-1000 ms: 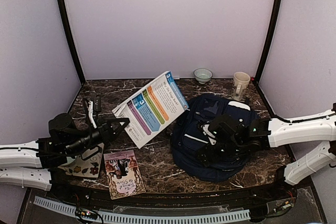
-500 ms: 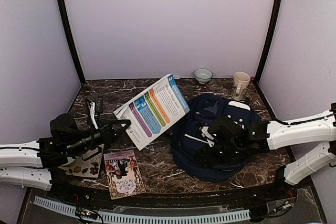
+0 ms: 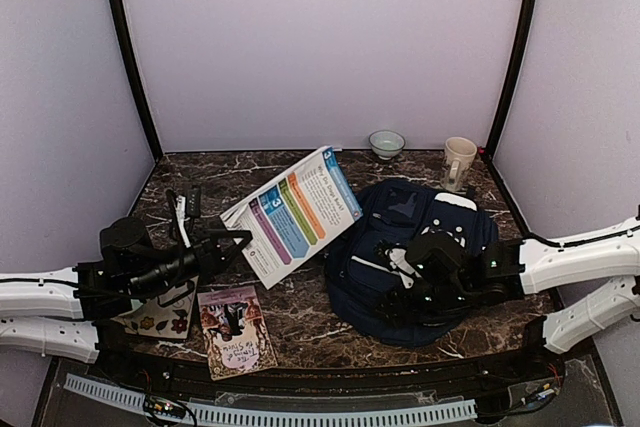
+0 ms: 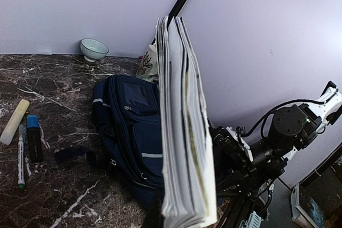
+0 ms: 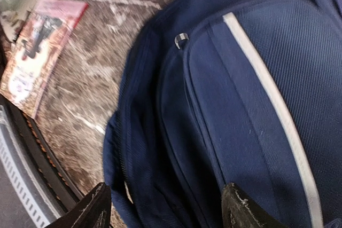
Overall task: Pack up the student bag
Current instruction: Pick up the largest pocket of the bag from the student bag.
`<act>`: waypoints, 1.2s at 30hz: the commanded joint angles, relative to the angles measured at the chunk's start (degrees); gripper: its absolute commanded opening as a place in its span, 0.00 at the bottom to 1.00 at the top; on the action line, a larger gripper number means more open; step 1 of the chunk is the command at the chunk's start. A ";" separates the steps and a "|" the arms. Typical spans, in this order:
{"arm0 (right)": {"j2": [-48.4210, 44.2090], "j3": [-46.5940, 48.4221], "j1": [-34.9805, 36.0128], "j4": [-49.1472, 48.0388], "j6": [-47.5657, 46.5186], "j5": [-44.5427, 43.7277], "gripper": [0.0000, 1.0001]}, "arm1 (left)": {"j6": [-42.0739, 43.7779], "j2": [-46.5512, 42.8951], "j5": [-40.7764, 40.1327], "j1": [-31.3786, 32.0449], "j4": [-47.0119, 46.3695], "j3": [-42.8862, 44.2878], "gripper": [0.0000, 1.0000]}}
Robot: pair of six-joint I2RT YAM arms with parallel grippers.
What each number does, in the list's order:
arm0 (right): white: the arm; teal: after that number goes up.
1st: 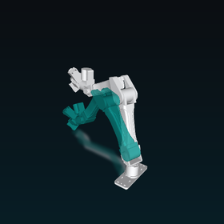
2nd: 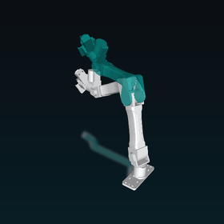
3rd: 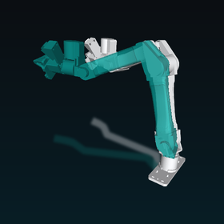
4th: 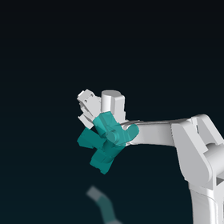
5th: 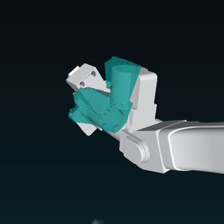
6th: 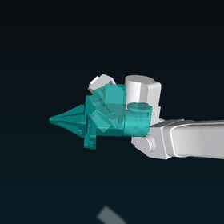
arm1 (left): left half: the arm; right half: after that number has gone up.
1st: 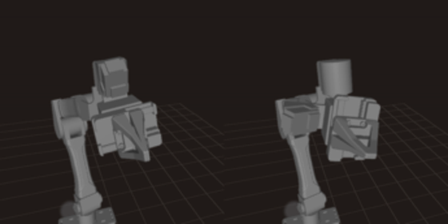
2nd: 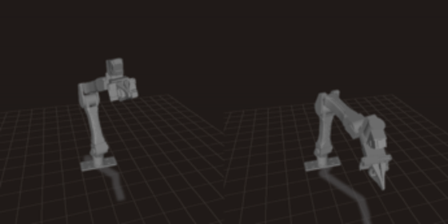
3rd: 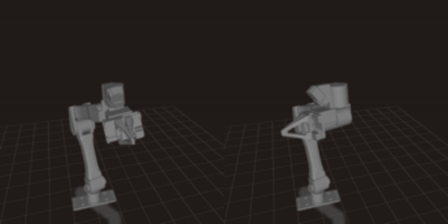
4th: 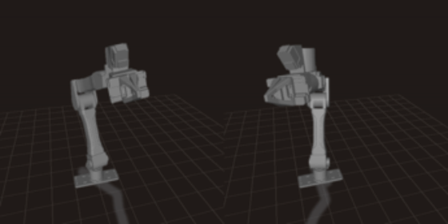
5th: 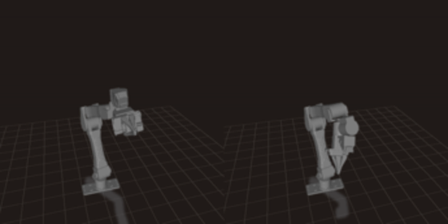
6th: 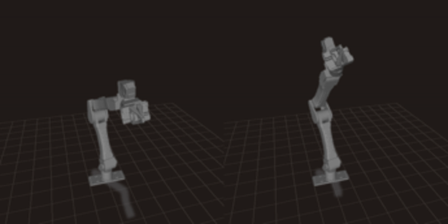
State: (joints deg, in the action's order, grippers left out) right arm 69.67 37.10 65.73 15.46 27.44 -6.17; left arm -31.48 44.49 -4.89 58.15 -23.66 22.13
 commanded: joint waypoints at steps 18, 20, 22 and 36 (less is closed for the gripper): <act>7.53 7.37 1.50 -8.07 -2.63 2.69 0.00 | -0.36 0.76 2.03 0.12 -4.43 -0.11 0.00; 10.76 11.36 1.43 -9.19 -3.71 2.37 0.00 | -0.50 0.26 2.07 0.12 -3.37 0.01 0.00; 14.71 16.97 1.36 -8.97 -5.10 1.51 0.00 | -0.51 -0.56 1.87 0.12 -1.89 0.23 0.00; 16.81 23.21 -3.84 -6.94 -2.68 -8.97 0.00 | -2.42 -7.44 3.24 0.12 9.64 1.91 0.00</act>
State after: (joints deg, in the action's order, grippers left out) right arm 90.80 61.30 62.98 11.81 23.18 -10.15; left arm -32.64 38.81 -3.36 58.15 -15.35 22.15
